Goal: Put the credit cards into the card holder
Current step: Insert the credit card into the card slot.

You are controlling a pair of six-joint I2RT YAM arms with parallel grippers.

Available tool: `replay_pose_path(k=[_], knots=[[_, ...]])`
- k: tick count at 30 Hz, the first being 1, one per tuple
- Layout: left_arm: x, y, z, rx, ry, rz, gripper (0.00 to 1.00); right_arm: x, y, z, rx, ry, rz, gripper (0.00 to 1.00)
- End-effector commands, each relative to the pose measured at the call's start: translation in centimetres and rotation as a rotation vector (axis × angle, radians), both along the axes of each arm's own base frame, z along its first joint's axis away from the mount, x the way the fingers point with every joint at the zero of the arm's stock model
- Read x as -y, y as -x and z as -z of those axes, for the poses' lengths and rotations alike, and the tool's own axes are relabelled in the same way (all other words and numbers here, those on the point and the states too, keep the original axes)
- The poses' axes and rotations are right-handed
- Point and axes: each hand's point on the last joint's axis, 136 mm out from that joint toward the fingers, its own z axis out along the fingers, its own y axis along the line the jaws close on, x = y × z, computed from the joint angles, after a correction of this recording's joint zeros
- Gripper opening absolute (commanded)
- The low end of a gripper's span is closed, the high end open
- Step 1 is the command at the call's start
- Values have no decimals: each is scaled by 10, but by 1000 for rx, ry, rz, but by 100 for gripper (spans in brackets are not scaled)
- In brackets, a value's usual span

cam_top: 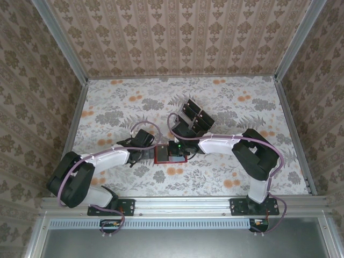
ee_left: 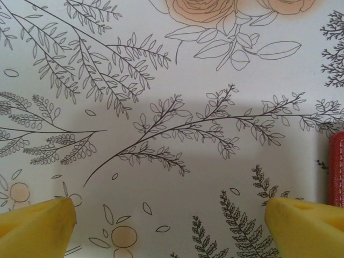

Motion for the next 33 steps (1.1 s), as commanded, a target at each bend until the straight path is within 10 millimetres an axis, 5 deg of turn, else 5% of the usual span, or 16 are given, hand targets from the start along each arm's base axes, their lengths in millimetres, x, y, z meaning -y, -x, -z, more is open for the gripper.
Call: replay_pose_path(k=[1, 7, 12, 14, 16, 20, 33], knots=[[0, 3, 7, -16, 0, -1, 100, -9, 5, 8, -36, -13, -10, 2], [1, 3, 8, -17, -1, 3, 100, -13, 4, 3, -34, -19, -23, 1], [1, 3, 2, -5, -2, 8, 100, -3, 1, -27, 30, -44, -4, 4], [1, 1, -4, 9, 5, 10, 100, 6, -2, -37, 57, -34, 7, 13], [3, 1, -10, 20, 16, 18, 100, 17, -4, -43, 80, -7, 14, 33], [8, -1, -21, 39, 51, 24, 100, 36, -14, -39, 86, 44, 20, 48], [22, 2, -32, 46, 109, 35, 100, 41, -25, -19, 67, 117, -18, 51]])
